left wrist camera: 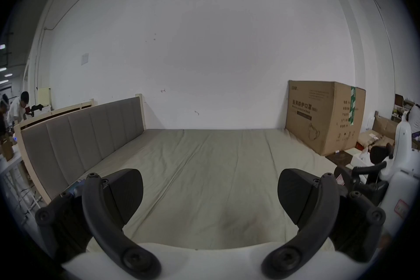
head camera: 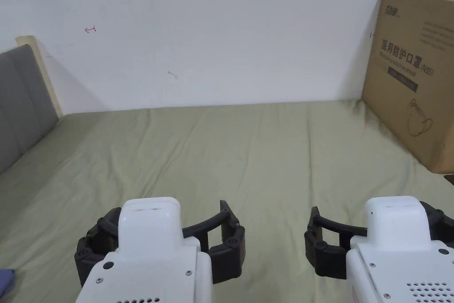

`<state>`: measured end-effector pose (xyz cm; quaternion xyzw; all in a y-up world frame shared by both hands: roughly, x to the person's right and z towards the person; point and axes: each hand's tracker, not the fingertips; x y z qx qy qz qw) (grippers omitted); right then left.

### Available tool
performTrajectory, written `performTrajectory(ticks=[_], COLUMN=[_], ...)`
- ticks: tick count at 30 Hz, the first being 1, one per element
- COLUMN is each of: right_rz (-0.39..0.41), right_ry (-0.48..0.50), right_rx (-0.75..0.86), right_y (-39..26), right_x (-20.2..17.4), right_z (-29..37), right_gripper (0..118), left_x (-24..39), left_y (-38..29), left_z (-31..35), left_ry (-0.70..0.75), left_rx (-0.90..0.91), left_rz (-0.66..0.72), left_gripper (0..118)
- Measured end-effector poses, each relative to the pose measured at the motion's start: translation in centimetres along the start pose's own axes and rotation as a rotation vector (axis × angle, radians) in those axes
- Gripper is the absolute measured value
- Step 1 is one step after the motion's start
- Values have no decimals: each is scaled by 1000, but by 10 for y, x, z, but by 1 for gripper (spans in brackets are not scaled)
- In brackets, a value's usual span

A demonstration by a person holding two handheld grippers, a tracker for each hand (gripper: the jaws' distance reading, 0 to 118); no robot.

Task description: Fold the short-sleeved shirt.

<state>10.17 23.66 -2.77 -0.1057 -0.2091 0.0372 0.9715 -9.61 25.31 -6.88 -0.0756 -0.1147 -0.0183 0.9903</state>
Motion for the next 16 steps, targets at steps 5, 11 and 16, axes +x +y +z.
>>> performTrajectory(ticks=[5,11,16], right_rz=[-5,-18,-13], right_ry=[2,5,5], right_rx=[-3,2,0], right_y=[0,1,0], right_x=[2,5,5], right_z=[1,1,0], right_gripper=[118,118,118], left_x=[-1,-3,-7], left_y=[2,0,3], left_z=[0,5,3], left_ry=[-13,25,-5], left_rx=[11,69,49], left_rz=[-8,-46,-26], left_gripper=[118,113,112])
